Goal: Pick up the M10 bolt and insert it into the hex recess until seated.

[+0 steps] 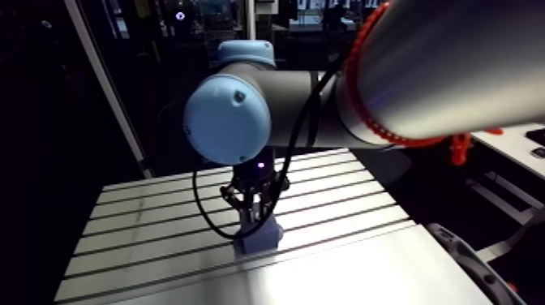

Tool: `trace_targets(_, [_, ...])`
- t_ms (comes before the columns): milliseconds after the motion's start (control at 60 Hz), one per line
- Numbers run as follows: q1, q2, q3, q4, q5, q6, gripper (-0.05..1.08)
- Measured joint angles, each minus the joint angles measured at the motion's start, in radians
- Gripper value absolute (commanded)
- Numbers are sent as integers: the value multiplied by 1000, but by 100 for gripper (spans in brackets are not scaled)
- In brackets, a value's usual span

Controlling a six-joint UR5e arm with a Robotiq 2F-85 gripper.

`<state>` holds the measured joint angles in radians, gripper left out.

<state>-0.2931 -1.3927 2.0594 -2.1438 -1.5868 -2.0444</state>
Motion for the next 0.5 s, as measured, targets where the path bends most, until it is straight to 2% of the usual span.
trace_targets(500, [0, -2, 1, 0, 0, 1, 68])
